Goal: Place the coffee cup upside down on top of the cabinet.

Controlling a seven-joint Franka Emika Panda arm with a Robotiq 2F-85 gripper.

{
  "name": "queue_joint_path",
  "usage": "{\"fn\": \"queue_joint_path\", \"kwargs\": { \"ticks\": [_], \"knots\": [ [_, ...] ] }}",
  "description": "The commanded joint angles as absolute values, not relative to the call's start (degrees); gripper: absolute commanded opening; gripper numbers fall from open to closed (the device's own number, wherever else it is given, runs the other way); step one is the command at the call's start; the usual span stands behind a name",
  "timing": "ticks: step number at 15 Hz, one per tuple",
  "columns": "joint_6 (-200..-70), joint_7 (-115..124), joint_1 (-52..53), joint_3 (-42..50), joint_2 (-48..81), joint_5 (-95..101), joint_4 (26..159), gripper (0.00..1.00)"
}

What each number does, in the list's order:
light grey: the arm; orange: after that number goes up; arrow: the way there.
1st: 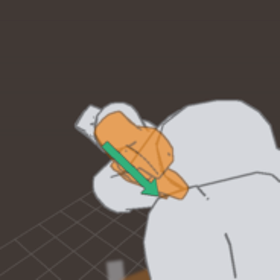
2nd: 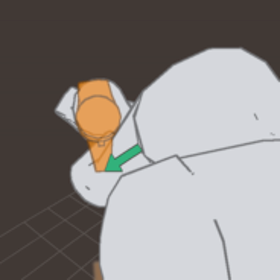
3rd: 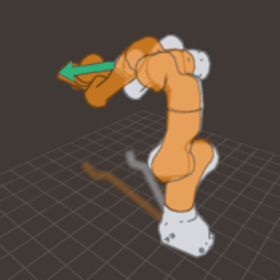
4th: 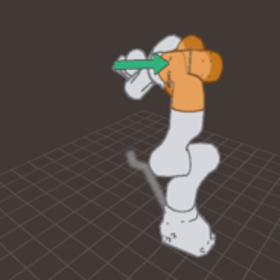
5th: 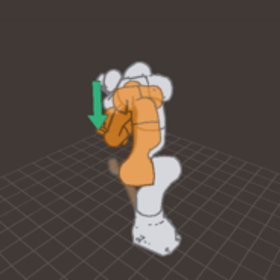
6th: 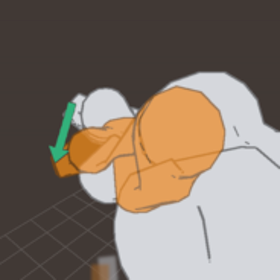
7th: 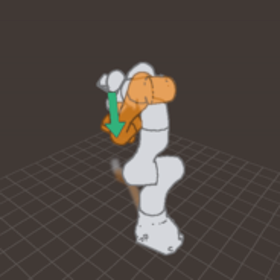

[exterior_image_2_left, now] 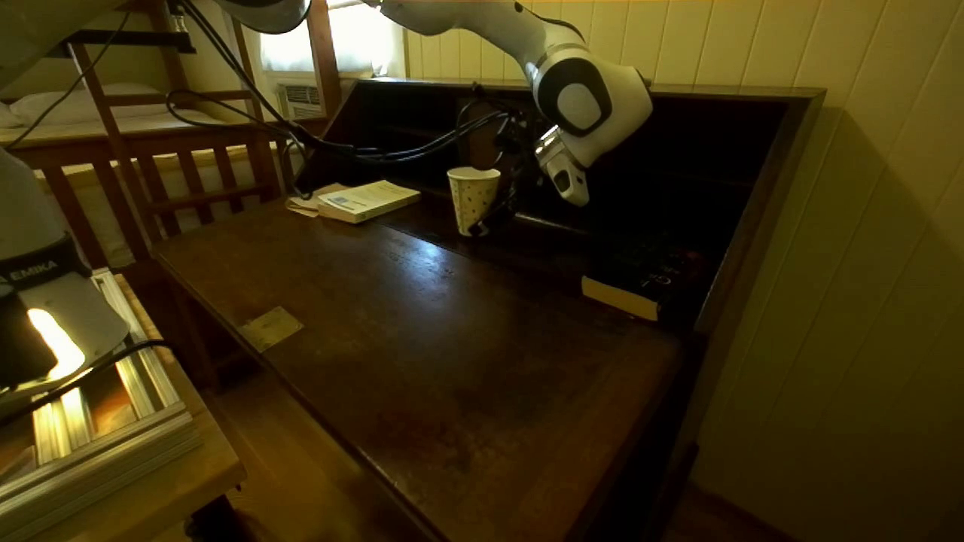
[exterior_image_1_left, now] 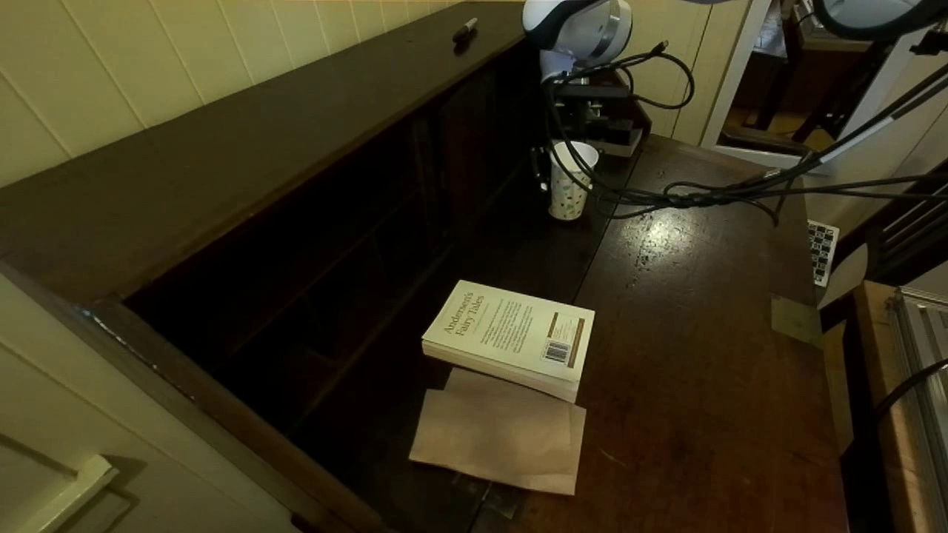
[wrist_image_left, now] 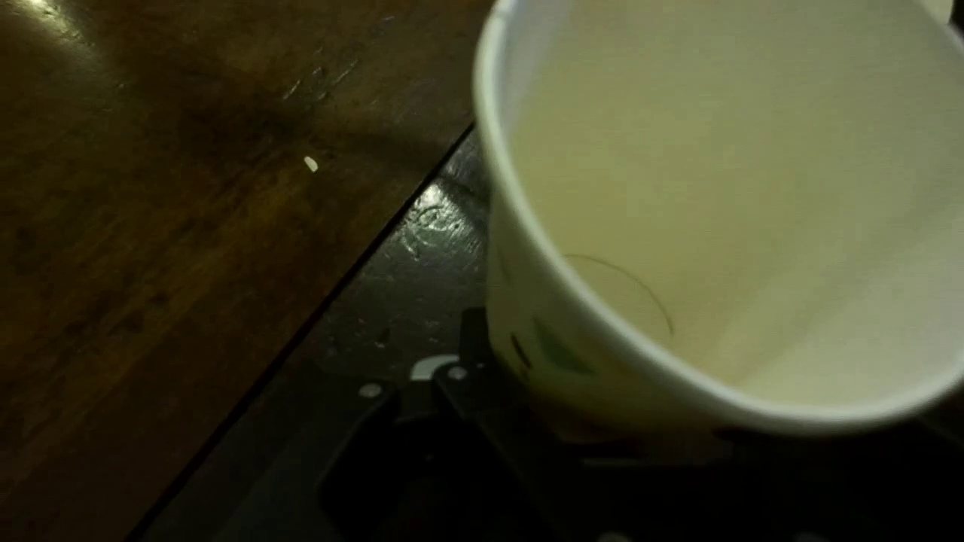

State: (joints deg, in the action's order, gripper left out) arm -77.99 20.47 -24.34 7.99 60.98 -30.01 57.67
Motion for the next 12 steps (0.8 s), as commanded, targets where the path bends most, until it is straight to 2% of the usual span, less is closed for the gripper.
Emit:
{"fn": "queue_joint_path", "kwargs": {
  "ticks": [1,12],
  "knots": [
    [-77.9,18.3,-23.6,8.3,57.9,-28.7,59.4,0.38],
    [-81.4,9.2,-20.5,9.0,47.4,-23.4,66.9,0.38]
  ]
}}
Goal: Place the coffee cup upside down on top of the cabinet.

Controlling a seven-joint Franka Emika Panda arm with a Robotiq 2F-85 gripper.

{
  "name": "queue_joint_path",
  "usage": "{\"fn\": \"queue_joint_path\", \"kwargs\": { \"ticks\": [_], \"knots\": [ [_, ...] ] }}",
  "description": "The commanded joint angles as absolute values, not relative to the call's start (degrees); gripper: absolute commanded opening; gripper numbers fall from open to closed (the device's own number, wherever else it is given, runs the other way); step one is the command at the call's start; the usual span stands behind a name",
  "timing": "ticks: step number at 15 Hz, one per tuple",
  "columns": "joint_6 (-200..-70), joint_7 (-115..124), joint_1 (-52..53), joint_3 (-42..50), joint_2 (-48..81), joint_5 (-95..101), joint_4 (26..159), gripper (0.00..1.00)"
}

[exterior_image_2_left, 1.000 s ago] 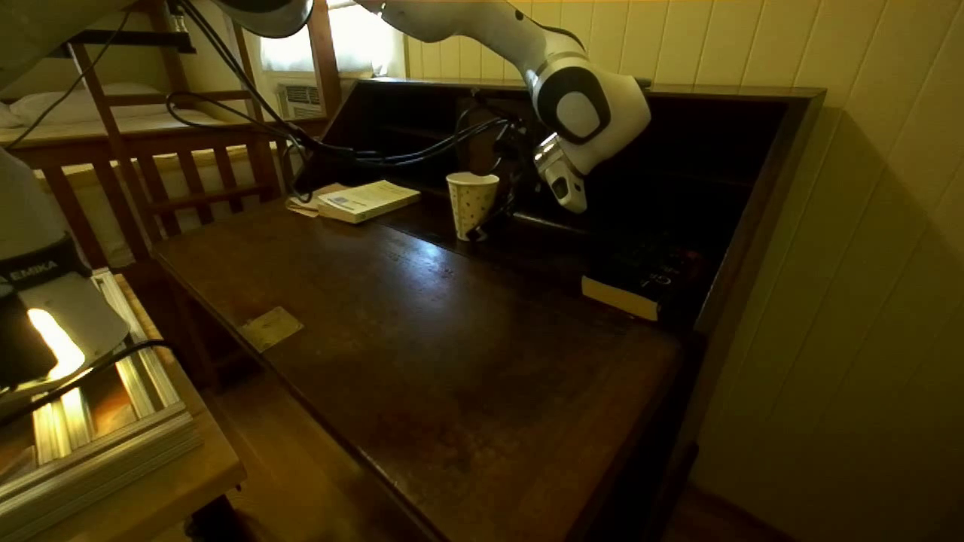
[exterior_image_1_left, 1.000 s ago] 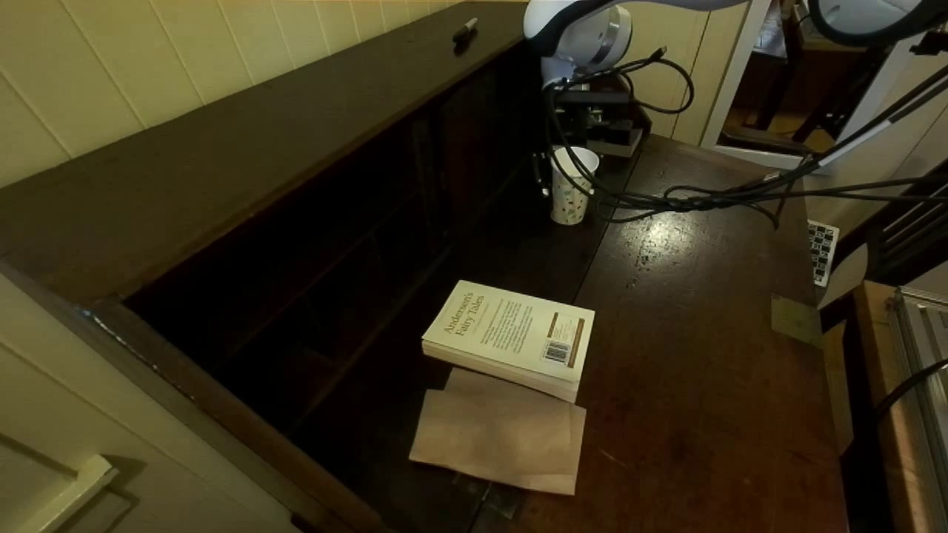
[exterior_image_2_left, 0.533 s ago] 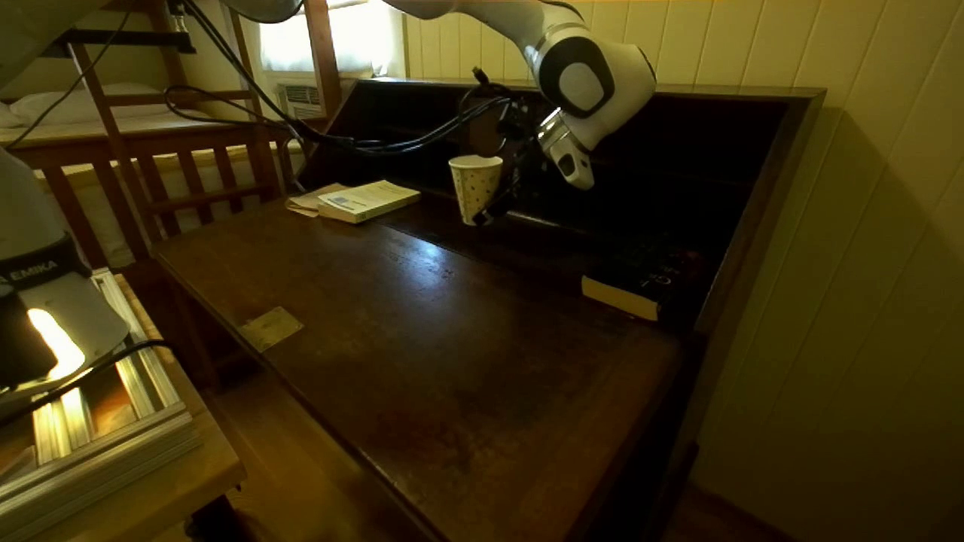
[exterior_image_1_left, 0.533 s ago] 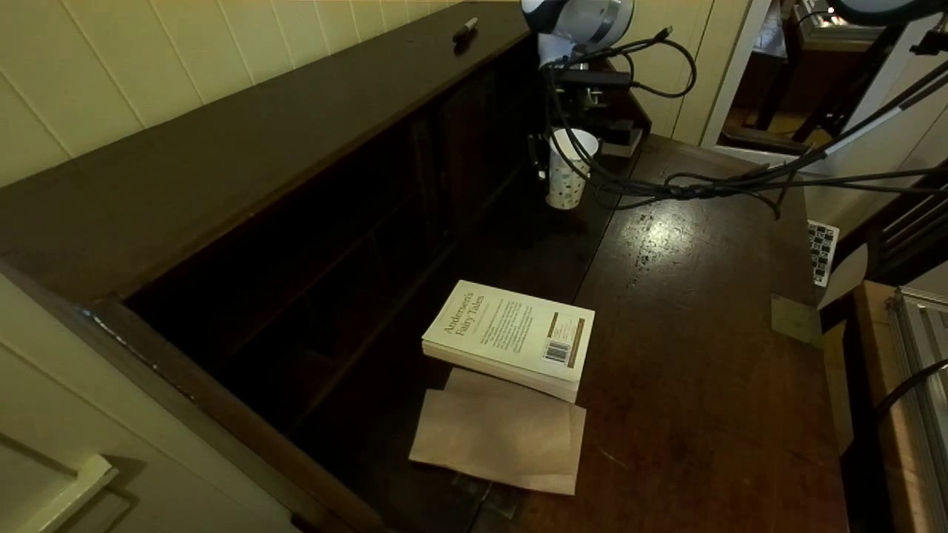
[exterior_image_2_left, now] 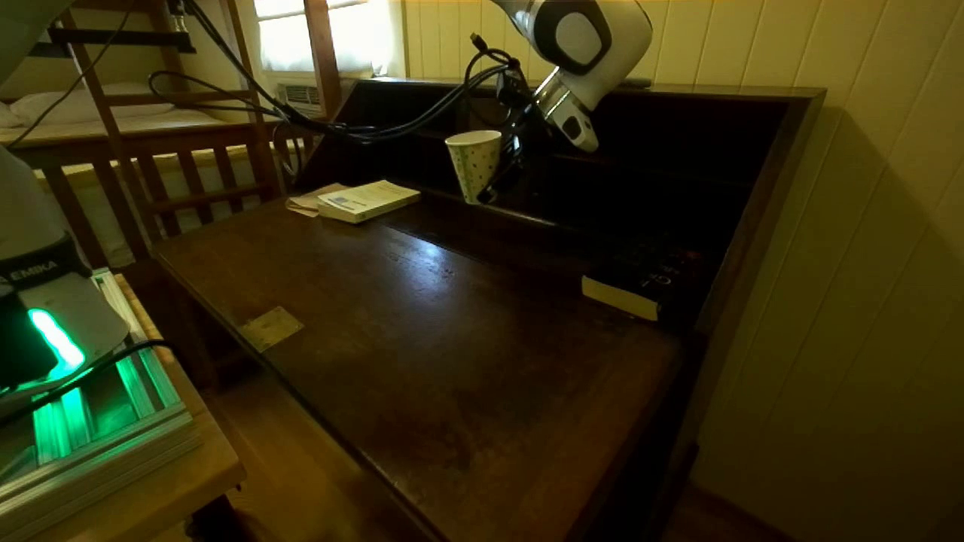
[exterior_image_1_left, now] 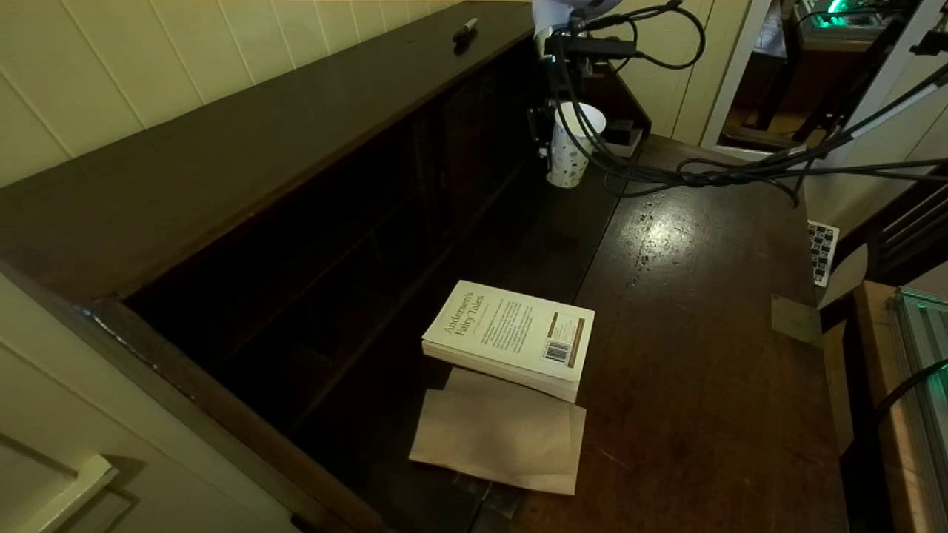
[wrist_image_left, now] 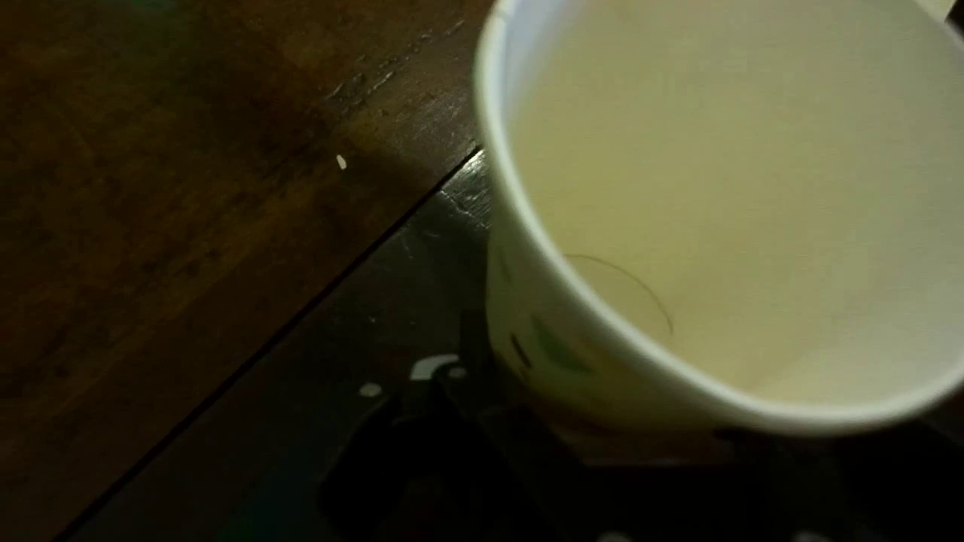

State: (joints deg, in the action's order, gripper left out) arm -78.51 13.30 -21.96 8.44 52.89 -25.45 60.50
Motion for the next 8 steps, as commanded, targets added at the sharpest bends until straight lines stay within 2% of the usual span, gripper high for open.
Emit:
{"fn": "queue_joint_path", "kwargs": {
  "ticks": [1,8],
  "knots": [
    [-82.2,8.2,-20.2,9.1,46.0,-23.2,68.0,0.38],
    [-94.1,2.0,-18.6,8.8,36.4,-24.2,76.9,0.38]
  ]
}}
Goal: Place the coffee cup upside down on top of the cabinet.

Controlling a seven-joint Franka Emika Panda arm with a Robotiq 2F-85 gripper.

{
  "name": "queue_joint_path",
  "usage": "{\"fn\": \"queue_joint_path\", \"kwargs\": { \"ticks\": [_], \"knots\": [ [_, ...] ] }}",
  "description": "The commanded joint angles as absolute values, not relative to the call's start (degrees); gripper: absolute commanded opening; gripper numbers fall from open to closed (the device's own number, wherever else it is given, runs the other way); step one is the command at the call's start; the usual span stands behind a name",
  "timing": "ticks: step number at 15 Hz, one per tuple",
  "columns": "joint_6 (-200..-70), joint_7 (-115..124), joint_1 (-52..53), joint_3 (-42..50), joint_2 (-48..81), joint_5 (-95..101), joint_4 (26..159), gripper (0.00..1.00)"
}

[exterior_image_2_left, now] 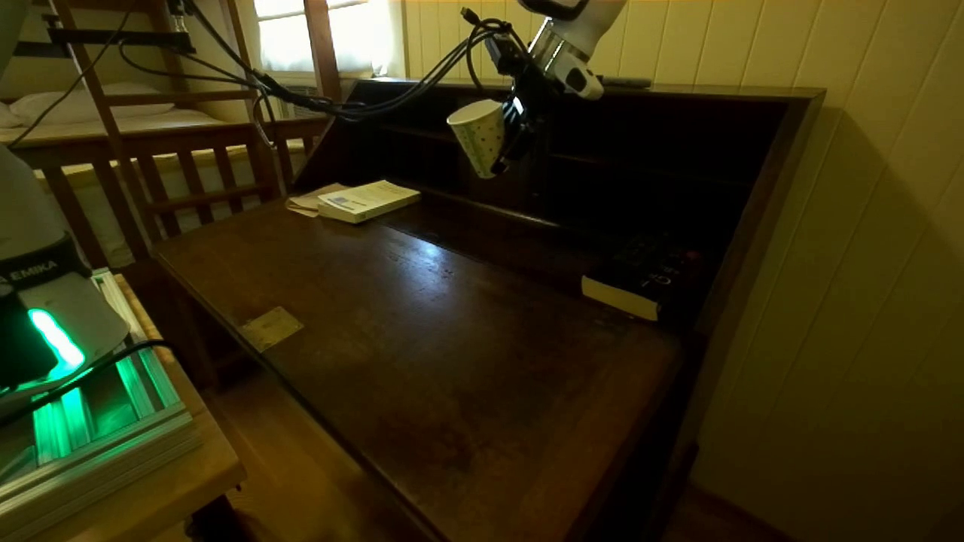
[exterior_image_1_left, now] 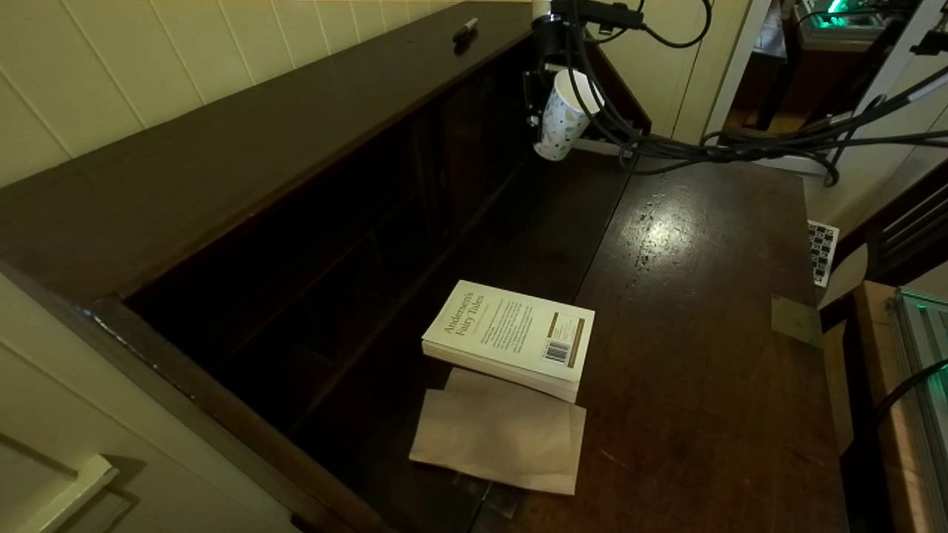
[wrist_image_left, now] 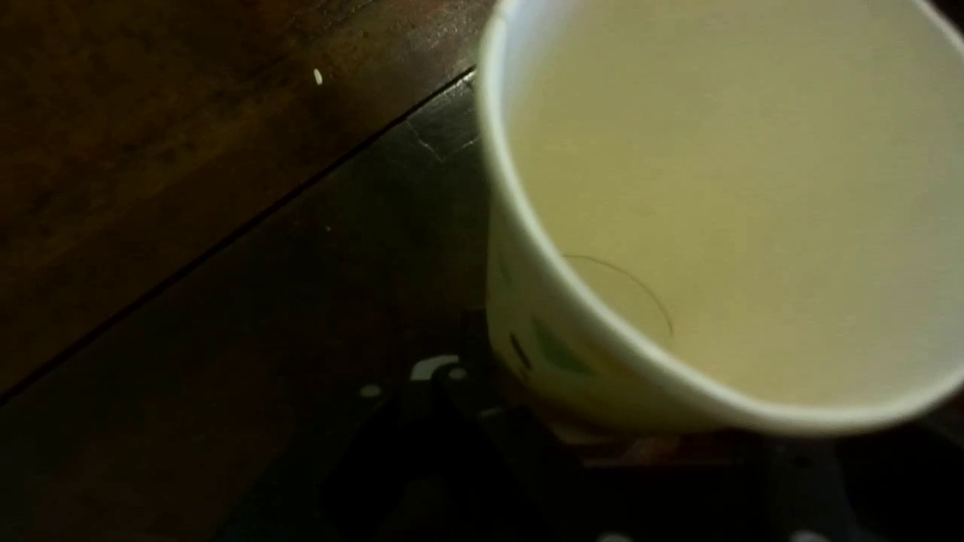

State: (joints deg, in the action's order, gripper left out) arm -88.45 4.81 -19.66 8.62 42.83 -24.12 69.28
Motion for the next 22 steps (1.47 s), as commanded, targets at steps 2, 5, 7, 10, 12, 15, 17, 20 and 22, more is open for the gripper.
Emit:
{"fn": "queue_joint_path", "kwargs": {
  "ticks": [2,5,7,10,12,15,17,20,22],
  "knots": [
    [-97.2,0.9,-18.2,8.6,33.7,-24.7,79.5,0.38],
    [-100.7,-1.1,-17.7,8.4,30.3,-24.7,83.1,0.38],
    [-102.7,-2.1,-18.2,7.3,28.1,-24.5,85.1,0.38],
    [-105.8,-4.1,-18.2,6.7,25.0,-25.2,87.6,0.38],
    [-108.3,-5.1,-18.1,6.4,23.5,-25.7,88.9,0.38],
    [-111.3,-6.0,-17.8,6.0,21.6,-26.3,90.1,0.38],
    [-113.3,-6.6,-17.6,5.7,20.5,-26.6,90.7,0.38],
    [-116.7,-7.4,-17.4,5.2,19.5,-27.8,91.5,0.38],
    [-118.8,-8.1,-17.3,4.8,19.3,-29.0,91.6,0.38]
  ]
}}
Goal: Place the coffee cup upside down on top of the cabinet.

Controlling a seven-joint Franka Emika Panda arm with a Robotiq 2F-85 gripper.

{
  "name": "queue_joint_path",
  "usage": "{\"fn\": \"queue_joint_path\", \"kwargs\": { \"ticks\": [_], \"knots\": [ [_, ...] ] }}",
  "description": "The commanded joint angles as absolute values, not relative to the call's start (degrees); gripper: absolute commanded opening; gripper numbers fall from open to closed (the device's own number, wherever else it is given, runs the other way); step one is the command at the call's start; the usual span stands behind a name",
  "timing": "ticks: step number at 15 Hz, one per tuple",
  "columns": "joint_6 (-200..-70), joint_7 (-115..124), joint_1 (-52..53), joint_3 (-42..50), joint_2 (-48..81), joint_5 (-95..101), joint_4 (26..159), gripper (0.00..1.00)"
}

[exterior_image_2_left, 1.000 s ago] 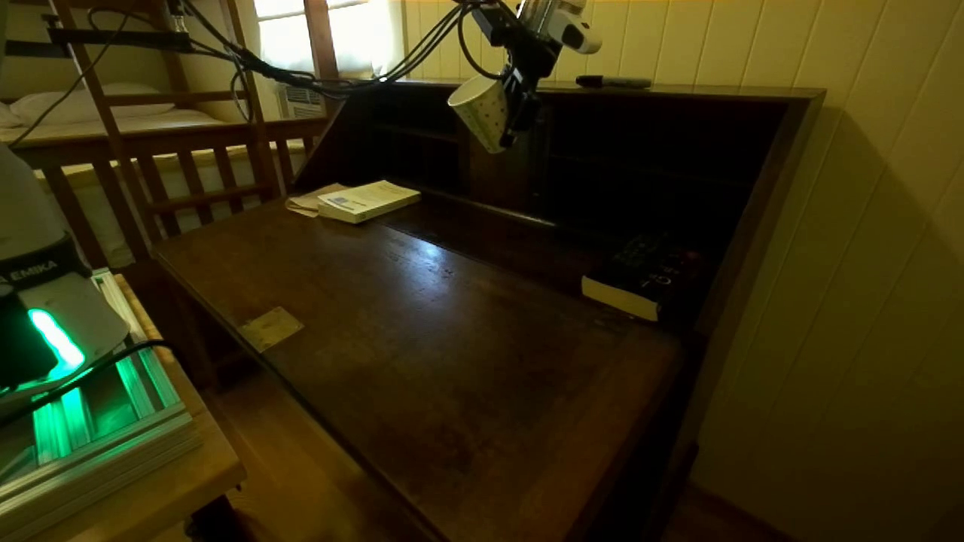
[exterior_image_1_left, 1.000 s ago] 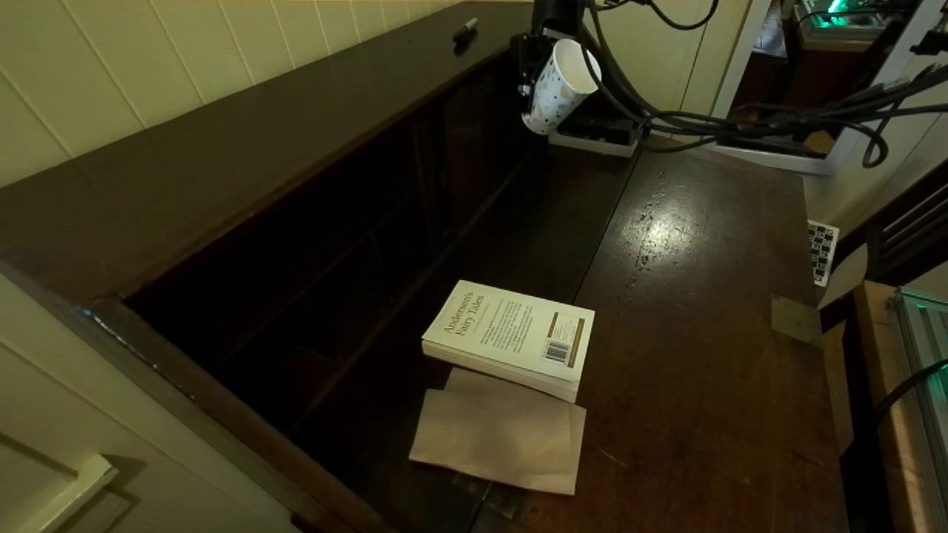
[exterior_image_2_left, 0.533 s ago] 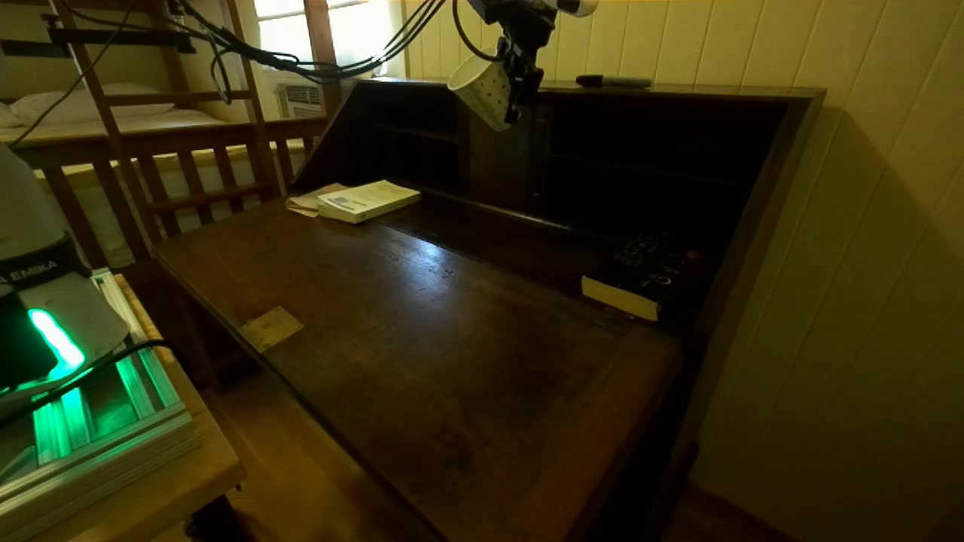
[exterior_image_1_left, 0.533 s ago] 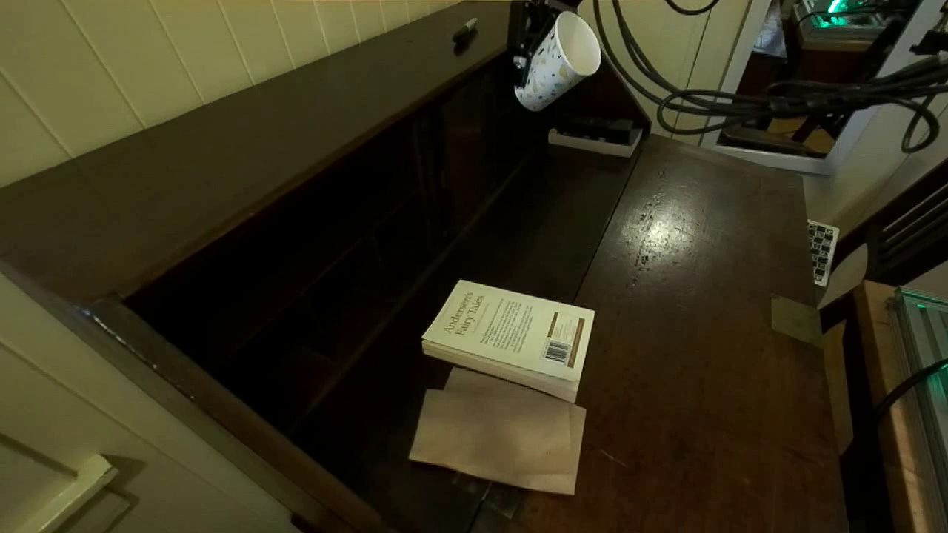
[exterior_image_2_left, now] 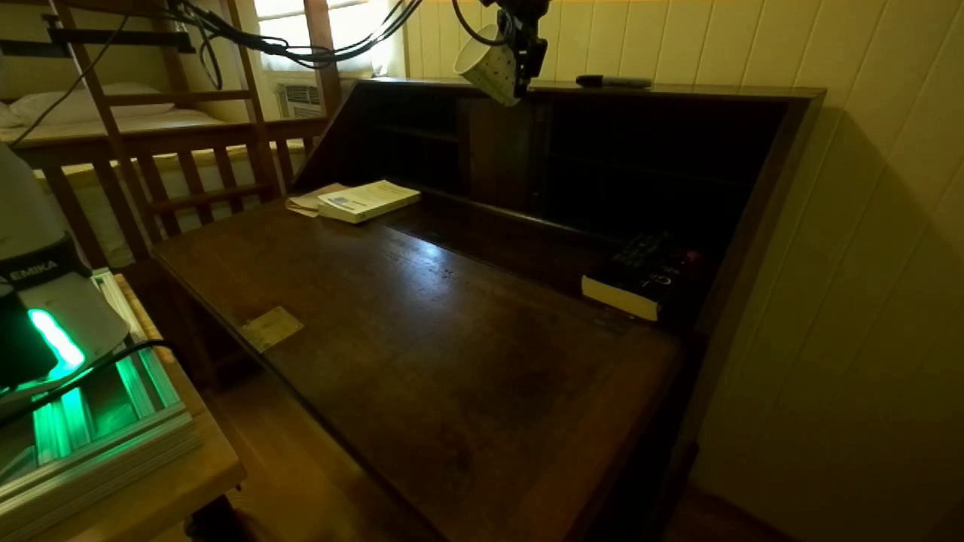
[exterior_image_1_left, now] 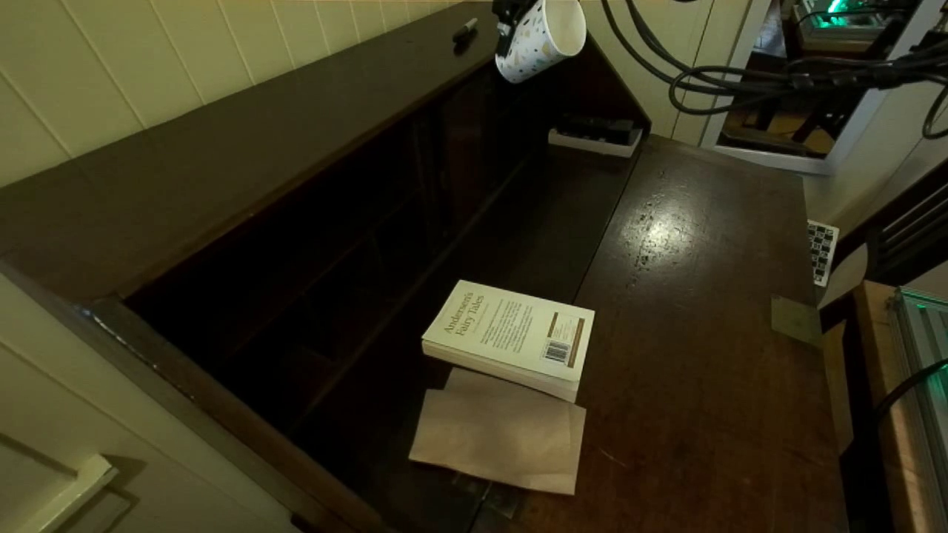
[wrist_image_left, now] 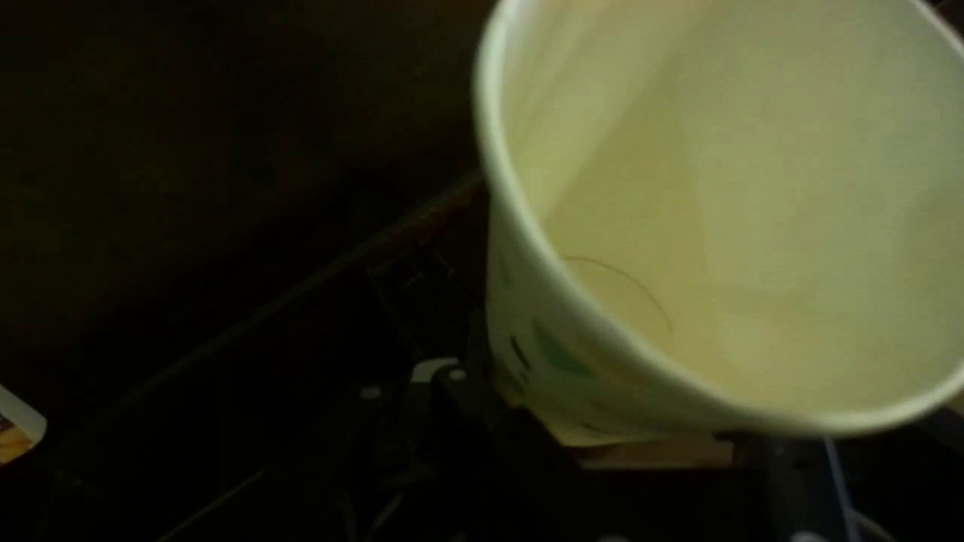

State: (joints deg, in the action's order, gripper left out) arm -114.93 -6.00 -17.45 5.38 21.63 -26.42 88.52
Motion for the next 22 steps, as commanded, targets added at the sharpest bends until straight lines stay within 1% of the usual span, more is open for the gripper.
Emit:
{"fn": "queue_joint_path", "kwargs": {
  "ticks": [1,12,18,22],
  "knots": [
    [-119.6,-8.3,-17.2,4.6,19.2,-29.6,91.5,0.38],
    [-130.5,-12.5,-17.1,2.2,18.5,-36.3,91.3,0.38],
    [-144.0,-23.5,-17.2,-0.8,18.9,-43.6,94.5,0.38],
    [-150.9,-32.9,-17.7,-3.7,19.0,-50.9,96.2,0.38]
  ]
}}
